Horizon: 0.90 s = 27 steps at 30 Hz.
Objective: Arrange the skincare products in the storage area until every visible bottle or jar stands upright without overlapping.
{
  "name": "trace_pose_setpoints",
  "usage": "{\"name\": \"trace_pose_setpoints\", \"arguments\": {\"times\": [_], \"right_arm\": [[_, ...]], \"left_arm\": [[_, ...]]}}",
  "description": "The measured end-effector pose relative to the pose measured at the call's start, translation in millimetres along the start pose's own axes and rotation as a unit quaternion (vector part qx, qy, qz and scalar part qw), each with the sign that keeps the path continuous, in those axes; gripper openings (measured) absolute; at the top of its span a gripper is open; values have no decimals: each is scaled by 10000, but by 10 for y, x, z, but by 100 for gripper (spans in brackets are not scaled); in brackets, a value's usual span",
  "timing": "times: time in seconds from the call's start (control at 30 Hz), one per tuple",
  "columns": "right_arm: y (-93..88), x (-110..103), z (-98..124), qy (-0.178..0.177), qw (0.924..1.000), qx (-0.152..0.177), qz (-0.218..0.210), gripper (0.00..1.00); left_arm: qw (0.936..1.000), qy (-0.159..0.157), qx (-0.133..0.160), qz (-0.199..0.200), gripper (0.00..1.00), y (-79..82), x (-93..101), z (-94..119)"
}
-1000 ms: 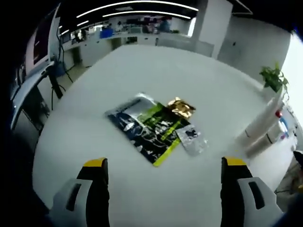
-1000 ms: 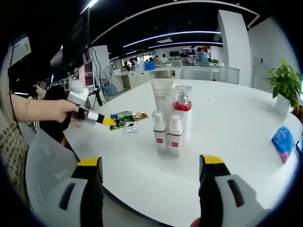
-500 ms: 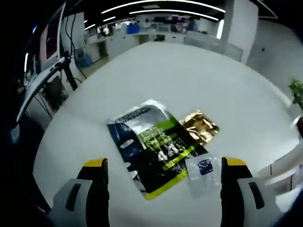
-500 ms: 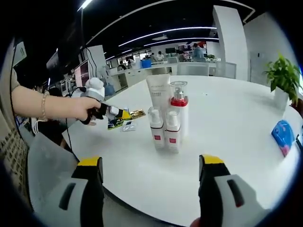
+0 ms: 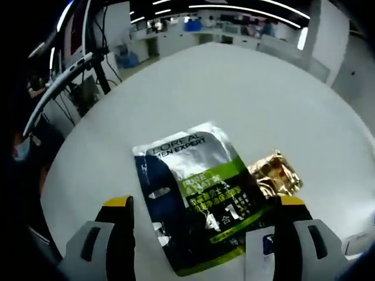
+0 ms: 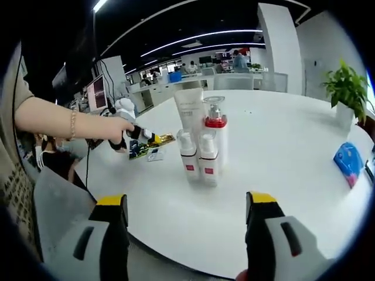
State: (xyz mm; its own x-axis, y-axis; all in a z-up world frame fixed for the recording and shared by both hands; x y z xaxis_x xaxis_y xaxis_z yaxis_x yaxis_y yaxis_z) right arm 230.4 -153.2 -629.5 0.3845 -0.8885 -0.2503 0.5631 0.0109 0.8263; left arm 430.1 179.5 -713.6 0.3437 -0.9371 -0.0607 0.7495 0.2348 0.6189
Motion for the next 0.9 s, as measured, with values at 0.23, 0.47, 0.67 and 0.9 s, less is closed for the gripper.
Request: {"name": "trace_pose_setpoints", "arguments": {"times": [0.23,0.47,0.67,0.9], "right_arm": [[-5,3,-1,-44,10000,-2,-13,82],[-4,6,-6,-40,10000,-10,-1,82],[-3,-7,-13,5,10000,-35,57,82],[-7,-12,-32,60,9998,-131,131,81]], "left_arm": [[9999,-82,65,-125,97,-37,-98,7],[9991,-216,232,-297,78,-44,-301,25],[9985,-179,330,-409,63,-82,-507,-39],[9966,-339,547,-514,50,-78,-608,-109]]}}
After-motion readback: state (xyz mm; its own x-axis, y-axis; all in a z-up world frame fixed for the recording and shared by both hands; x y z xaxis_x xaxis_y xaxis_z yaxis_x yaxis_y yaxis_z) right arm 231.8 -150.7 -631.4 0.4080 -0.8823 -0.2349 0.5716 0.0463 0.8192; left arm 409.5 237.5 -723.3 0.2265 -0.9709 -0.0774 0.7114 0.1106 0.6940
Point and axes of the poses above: the point that each gripper's makers call its tool centre point, and the gripper's own axes: z roughly backward along the fingers, x roughly to its right, y roughly out of its top, the point moved 9 cm from there along z, roughly backward along the fingers, and after that the axes turned 7 degrees about -z, right-handed, at the moved point
